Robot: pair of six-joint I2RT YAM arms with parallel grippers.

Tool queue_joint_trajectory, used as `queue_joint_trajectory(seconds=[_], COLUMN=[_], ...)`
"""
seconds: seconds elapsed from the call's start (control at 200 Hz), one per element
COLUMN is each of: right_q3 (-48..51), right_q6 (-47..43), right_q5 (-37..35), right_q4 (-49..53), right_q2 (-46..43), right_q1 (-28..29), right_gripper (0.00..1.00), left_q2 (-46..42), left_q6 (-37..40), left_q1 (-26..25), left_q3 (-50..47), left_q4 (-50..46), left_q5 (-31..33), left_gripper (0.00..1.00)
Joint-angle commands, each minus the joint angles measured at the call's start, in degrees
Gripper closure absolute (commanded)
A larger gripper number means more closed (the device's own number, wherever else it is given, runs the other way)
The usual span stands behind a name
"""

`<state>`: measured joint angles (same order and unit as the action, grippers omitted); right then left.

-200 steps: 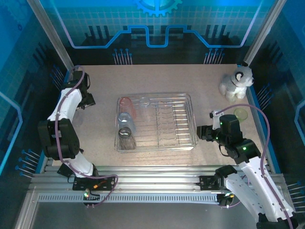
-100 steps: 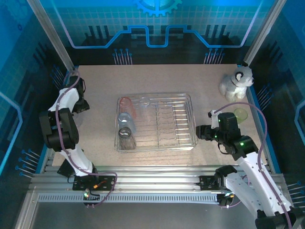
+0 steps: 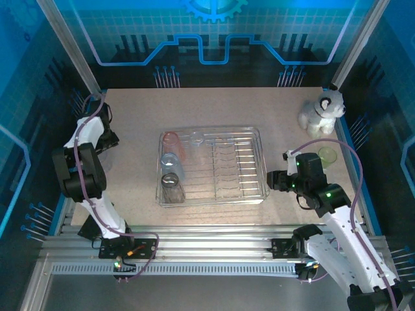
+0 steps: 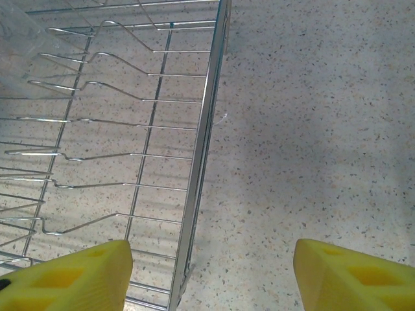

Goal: Load the cups into the dish rack

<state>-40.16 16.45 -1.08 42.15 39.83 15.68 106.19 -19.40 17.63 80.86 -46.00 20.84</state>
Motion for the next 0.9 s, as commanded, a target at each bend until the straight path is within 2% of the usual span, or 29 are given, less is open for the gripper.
queue_joint_trajectory(seconds=[0.0,0.305,0.42,0.625,0.746,0.831,0.896], right_q3=[-1.59,-1.78,-1.83,-1.87,-1.59,-1.67,-1.70], right_q6=[0.33,0.33,0.43,0.42,0.46,0.49,0.47], right_q5=[-1.25,-1.56,-1.72,-2.53,-2.90,-3.09,-3.34], right_q4=[1.09,1.40,1.34,1.53,1.12,1.16,1.17], right_q2=[-0.44,0.20,-0.26,-1.16,-1.34,-1.08,-1.16], right_q1=[-0.04,0.43,0.45,0.47,0.42,0.32,0.33], right_gripper=[0.33,0.33,0.33,0.33,0.33,0.33,0.33], left_q2=[1.03,3.41,2.17,0.33,0.49,0.43,-0.45], left_q6=[0.57,0.92,1.89,2.08,2.25,1.98,1.73], left_q1=[0.57,1.05,1.09,1.01,0.99,0.96,0.98], left_q3=[1.12,1.24,0.32,-0.83,-0.99,-0.73,-0.38], left_q4=[0.01,0.02,1.37,2.46,2.76,2.50,2.32], left_q5=[-1.84,-1.58,-4.41,-8.71,-9.50,-10.51,-11.97], left_gripper=[0.53,0.64,0.70,0.88,0.93,1.00,1.00])
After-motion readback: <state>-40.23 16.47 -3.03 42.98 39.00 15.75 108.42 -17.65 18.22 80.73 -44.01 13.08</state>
